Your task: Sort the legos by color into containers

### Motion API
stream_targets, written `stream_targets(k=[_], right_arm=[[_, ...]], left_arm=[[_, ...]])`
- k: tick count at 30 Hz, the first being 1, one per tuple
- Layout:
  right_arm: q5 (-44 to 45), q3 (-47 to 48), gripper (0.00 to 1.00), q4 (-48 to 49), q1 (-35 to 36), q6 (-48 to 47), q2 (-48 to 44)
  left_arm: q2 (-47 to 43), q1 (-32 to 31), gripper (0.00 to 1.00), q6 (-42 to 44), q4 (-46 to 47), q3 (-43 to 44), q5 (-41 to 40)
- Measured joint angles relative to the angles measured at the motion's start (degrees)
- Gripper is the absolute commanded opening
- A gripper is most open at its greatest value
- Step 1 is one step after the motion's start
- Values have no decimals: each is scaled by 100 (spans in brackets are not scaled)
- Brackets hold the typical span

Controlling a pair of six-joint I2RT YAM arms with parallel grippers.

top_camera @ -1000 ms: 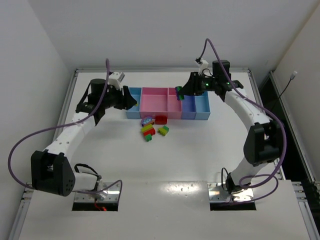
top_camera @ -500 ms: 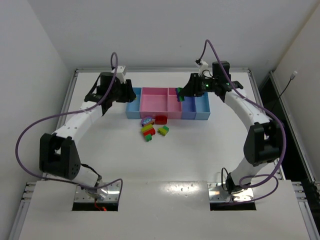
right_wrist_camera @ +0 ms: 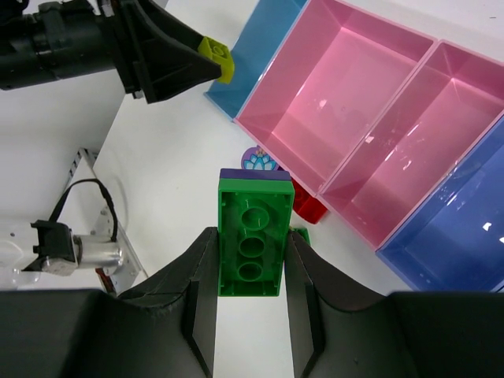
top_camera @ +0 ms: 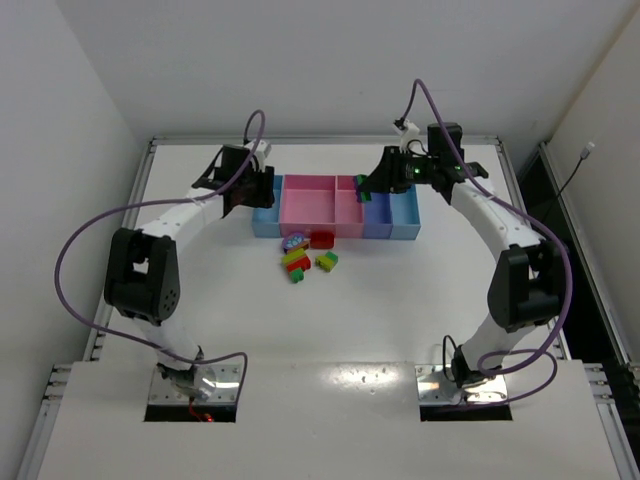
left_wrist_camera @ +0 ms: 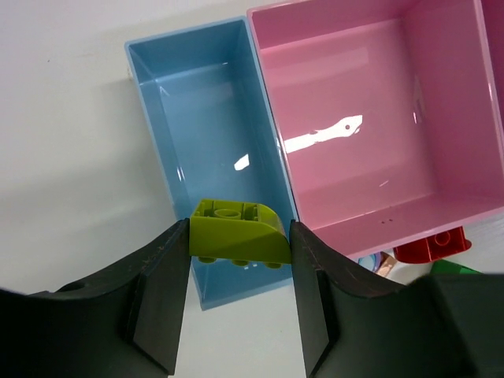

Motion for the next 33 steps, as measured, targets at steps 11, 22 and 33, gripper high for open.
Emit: stream_targets(k=[11, 22, 33], right_arm=[[-96, 0, 0, -22, 0, -22, 61], [-1648, -120, 0, 973, -116, 892, 385], [-3289, -299, 0, 3335, 310, 3018, 901]], left_arm=[[350, 0, 86, 127, 17, 76, -22], [-522, 826, 83, 17, 616, -385, 3252], [-387, 649, 81, -2258, 2474, -417, 6378]])
